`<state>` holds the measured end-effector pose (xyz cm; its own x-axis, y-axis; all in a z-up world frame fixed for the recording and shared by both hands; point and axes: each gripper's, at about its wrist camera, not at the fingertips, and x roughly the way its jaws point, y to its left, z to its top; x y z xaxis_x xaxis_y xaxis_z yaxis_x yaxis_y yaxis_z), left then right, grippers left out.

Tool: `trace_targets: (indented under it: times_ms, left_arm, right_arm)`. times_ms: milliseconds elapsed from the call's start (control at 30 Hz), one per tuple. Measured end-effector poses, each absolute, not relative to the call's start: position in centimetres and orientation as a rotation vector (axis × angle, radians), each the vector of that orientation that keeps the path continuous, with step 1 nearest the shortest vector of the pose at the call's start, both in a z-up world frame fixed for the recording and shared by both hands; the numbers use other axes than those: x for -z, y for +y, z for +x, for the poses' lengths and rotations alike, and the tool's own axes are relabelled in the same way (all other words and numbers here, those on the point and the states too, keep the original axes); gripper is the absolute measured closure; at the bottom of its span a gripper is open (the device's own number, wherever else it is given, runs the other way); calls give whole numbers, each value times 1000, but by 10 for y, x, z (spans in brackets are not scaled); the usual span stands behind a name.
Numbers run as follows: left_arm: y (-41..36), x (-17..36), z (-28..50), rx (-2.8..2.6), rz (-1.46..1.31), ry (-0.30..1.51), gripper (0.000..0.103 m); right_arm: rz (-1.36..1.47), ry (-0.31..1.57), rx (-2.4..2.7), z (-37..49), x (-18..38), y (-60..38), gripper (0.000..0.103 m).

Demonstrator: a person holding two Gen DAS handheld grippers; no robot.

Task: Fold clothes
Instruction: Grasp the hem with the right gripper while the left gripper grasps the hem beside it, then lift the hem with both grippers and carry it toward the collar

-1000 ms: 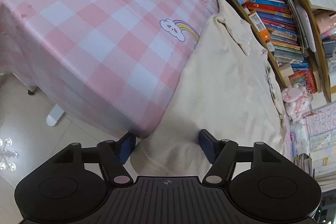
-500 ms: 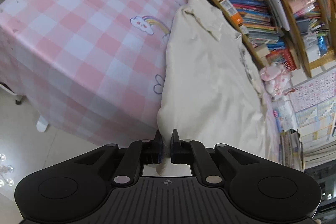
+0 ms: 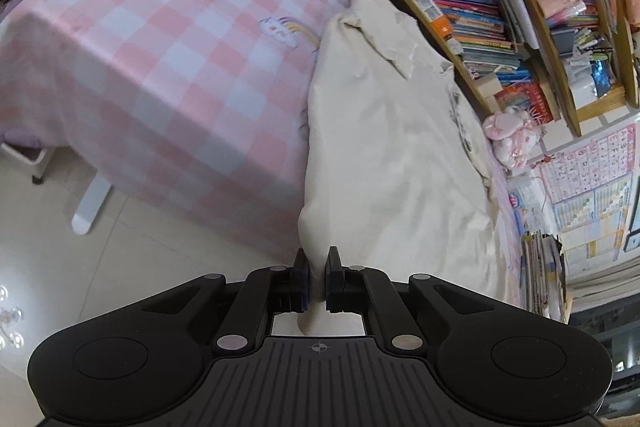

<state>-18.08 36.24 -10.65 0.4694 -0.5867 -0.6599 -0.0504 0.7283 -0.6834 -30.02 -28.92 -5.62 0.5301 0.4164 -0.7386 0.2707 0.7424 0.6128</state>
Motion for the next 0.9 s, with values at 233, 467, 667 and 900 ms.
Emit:
trace_targets:
  times_ms: [233, 467, 667, 900]
  left_arm:
    - [369, 125, -199, 361, -704, 1121, 97]
    - [377, 135, -212, 364, -724, 1160, 97]
    - [382, 127, -208, 400, -796, 1104, 97]
    - [389, 81, -171, 534, -1055, 766, 98]
  right_arm:
    - [765, 1113, -77, -319, 61, -289, 96]
    - [786, 1166, -68, -334, 67, -292, 96]
    - [821, 1167, -75, -335, 67, -296, 96]
    - [1055, 762, -187, -304, 15, -312, 96]
